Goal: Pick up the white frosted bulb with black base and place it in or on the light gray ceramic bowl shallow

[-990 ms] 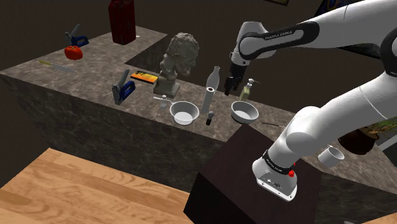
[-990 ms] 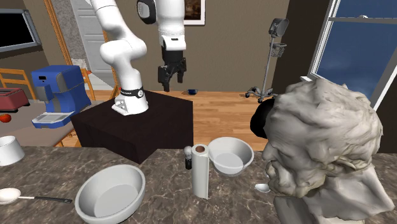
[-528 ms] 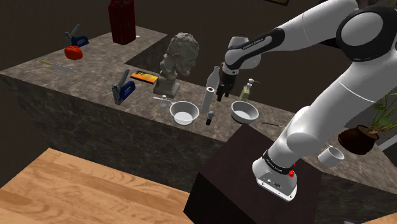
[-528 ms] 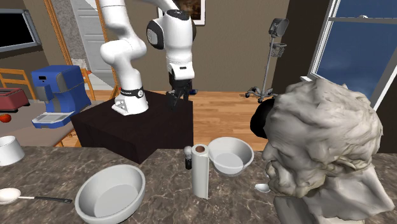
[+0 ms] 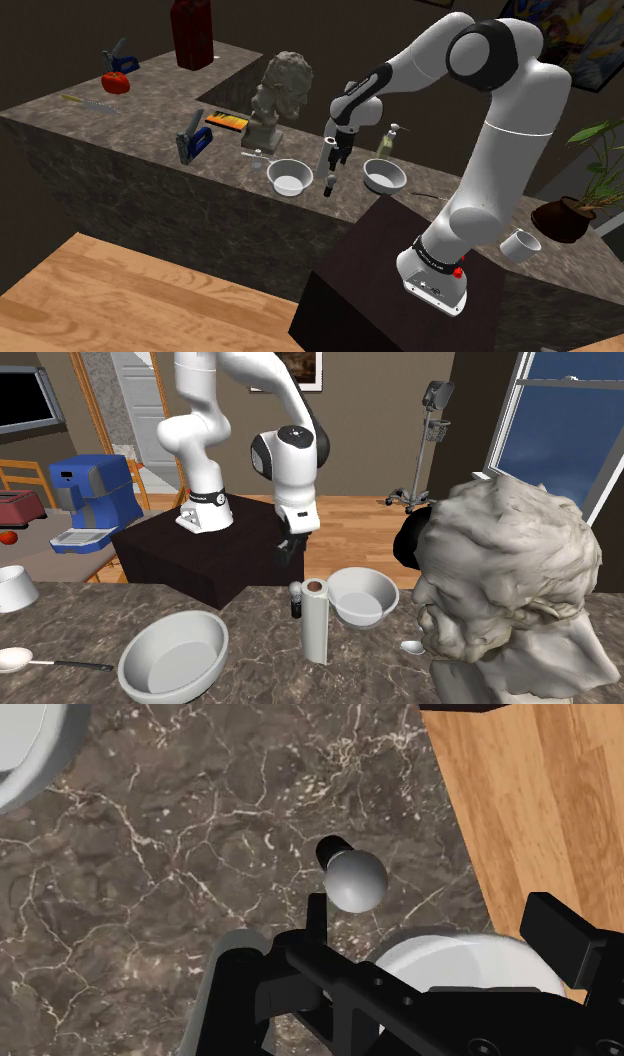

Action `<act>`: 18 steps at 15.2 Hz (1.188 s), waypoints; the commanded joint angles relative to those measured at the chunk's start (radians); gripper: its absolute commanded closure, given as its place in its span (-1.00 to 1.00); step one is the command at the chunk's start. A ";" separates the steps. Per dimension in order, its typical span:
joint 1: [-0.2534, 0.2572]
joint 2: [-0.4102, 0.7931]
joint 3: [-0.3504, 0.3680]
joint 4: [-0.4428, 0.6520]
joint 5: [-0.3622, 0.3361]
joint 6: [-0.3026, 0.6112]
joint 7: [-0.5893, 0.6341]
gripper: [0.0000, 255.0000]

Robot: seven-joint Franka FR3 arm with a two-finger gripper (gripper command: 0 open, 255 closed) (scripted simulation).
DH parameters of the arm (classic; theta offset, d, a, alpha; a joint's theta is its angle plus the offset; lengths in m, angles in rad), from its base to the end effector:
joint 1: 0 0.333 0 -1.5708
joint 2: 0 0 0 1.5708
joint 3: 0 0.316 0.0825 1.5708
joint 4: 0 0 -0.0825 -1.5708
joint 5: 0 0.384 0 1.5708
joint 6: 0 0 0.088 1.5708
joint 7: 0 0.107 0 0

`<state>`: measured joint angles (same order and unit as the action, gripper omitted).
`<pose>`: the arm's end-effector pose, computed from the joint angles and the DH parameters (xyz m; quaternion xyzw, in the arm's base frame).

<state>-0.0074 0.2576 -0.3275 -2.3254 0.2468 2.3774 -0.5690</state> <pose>0.4716 -0.1659 0.2198 -0.9950 -0.0209 0.0669 0.0716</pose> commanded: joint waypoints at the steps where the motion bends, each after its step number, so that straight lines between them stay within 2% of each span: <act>1: -0.022 0.084 0.017 0.046 0.047 0.020 -0.050 -1.00; 4: -0.058 0.211 0.051 0.132 0.103 0.039 -0.104 -1.00; 12: -0.077 0.298 0.091 0.134 0.153 0.121 -0.138 -1.00; 18: -0.077 0.298 0.091 0.134 0.152 0.121 -0.138 -1.00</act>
<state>-0.0846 0.5556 -0.2368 -2.1918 0.3991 2.4982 -0.7073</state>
